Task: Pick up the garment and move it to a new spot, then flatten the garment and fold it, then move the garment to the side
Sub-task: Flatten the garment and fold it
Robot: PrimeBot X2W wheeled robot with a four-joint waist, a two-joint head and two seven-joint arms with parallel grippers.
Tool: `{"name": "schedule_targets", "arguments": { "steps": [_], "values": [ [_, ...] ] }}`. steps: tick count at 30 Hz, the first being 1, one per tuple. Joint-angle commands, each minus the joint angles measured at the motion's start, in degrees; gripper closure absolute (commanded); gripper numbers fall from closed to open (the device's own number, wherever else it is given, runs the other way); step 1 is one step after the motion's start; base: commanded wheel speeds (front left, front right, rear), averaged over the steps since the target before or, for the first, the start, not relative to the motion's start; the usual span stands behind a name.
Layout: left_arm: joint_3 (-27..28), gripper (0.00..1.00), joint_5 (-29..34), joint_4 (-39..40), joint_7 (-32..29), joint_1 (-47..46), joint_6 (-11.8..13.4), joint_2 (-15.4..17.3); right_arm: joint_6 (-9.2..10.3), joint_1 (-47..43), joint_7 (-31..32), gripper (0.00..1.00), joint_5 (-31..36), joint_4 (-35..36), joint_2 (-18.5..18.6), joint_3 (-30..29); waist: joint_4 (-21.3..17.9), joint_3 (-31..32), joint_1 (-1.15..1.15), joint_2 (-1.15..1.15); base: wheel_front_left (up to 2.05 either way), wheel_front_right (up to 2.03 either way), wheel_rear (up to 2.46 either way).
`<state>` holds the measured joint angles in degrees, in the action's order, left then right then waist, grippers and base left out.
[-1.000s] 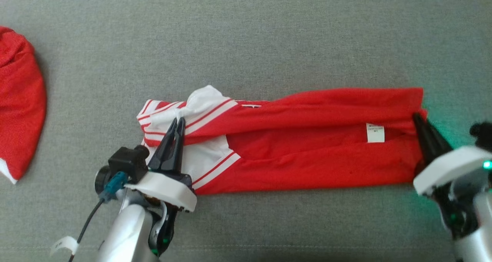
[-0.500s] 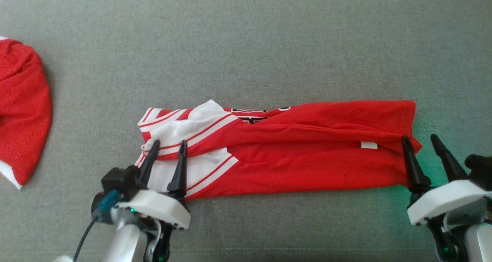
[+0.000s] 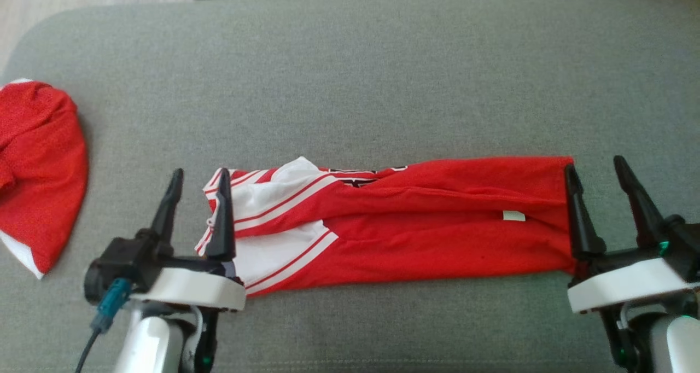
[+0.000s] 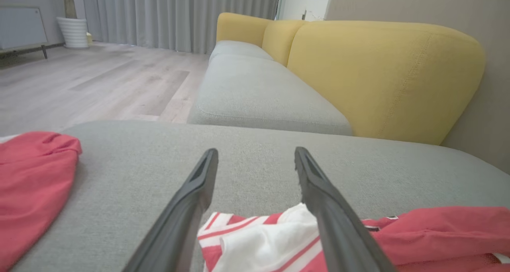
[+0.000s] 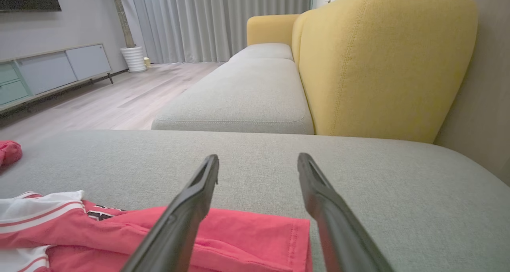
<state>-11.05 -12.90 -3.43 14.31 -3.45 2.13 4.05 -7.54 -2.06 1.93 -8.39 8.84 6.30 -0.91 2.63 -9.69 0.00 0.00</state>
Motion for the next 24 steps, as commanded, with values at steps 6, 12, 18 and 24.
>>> {"name": "schedule_targets", "arguments": {
  "steps": [6, 12, 18, 24],
  "values": [
    [1.4, 0.0, 2.0, 3.0, 0.4, 2.1, 1.0, 2.1, 0.05, -1.5, -0.3, 0.0, 1.2, 2.6, 0.0, 2.8, -0.4, 2.4, 0.0, 0.0, 0.0, 0.0, 0.0],
    [0.9, 0.0, 2.2, 3.3, -0.2, 3.9, 1.4, 2.5, 0.05, -2.5, 0.0, 0.0, 1.0, 2.2, -0.3, 3.1, -0.5, 3.6, 0.0, 0.0, 0.0, 0.0, 0.0],
    [0.8, 0.0, 2.2, 3.4, -0.6, 4.0, 1.7, 2.9, 0.05, -2.7, 0.3, 0.0, 0.6, 1.6, -0.5, 2.8, -0.2, 4.0, 0.0, 0.0, 0.0, 0.0, 0.0],
    [0.4, 0.0, 2.0, 3.2, -0.9, 3.7, 1.9, 3.0, 0.05, -2.5, 0.6, 0.0, 0.2, 0.3, -0.6, 1.9, 0.1, 3.8, 0.0, 0.0, 0.0, 0.0, 0.0]
  ]
}}
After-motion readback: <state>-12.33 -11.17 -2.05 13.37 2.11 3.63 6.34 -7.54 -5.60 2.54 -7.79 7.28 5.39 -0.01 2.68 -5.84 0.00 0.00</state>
